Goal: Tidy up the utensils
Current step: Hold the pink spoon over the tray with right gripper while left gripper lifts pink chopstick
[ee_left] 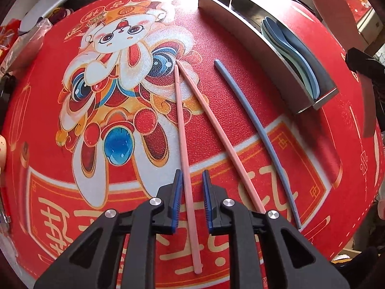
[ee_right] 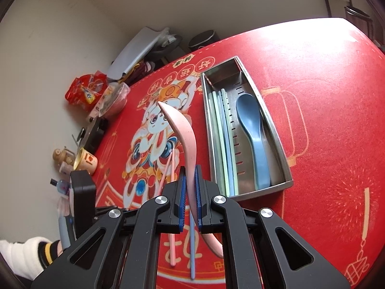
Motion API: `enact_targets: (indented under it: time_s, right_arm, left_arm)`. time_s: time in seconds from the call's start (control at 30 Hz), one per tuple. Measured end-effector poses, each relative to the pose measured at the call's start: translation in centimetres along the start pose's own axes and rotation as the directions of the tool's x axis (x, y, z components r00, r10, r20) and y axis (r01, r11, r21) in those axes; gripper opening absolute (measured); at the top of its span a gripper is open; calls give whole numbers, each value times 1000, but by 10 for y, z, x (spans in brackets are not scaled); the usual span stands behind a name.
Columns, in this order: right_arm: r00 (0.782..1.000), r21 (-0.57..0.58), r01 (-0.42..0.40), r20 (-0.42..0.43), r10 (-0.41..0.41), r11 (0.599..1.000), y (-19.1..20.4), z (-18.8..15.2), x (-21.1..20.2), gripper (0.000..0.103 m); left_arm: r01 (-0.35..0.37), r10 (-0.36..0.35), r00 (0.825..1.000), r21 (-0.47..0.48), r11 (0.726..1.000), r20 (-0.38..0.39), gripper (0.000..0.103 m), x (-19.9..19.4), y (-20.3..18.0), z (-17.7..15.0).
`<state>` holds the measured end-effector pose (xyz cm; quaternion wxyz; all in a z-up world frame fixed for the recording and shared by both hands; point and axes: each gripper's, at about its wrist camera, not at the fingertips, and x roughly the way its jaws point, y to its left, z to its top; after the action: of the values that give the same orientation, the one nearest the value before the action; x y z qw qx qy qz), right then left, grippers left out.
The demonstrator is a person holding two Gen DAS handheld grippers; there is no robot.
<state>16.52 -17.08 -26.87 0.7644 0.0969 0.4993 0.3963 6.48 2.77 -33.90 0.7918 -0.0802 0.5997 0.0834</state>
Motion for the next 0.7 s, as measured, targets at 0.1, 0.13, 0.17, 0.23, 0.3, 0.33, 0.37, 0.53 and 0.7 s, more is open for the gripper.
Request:
enact_targets:
  time_s: [0.1, 0.13, 0.17, 0.23, 0.3, 0.33, 0.37, 0.53, 0.7]
  right_arm:
    - [1000, 5, 4, -4, -4, 1000, -1, -1, 1, 7]
    - [1000, 5, 5, -5, -5, 1000, 0, 0, 2, 7]
    - [1000, 5, 7, -5, -7, 1000, 0, 0, 2, 7]
    - [1000, 7, 9, -3, -9, 1000, 0, 0, 1, 7]
    - [1000, 14, 12, -3, -12, 1000, -1, 0, 2, 7]
    - [1000, 19, 13, -3, -13, 1000, -2, 1, 2, 7]
    - [1000, 25, 14, -3, -14, 1000, -3, 1, 2, 7]
    - [999, 57, 49, 0, -50, 997, -19, 11, 1, 7]
    - [992, 76, 122, -21, -120, 990, -41, 37, 8, 7]
  left_arm:
    - [38, -37, 999, -50, 998, 9, 6, -4, 14, -4]
    - [55, -54, 999, -74, 996, 6, 6, -4, 20, -4]
    - [64, -64, 998, -96, 993, 6, 6, -5, 25, -4]
    - [91, -88, 996, -138, 986, 27, 6, -11, 35, -4]
    - [119, -111, 992, -186, 975, 52, 6, -18, 47, -3]
    - [139, -128, 989, -211, 967, 68, 6, -21, 53, -3]
    - [161, -145, 986, -235, 959, 83, 6, -25, 59, -3]
    - [221, -186, 972, -282, 934, 147, 6, -43, 72, 4]
    - [267, -217, 956, -285, 921, 196, 6, -56, 69, 17]
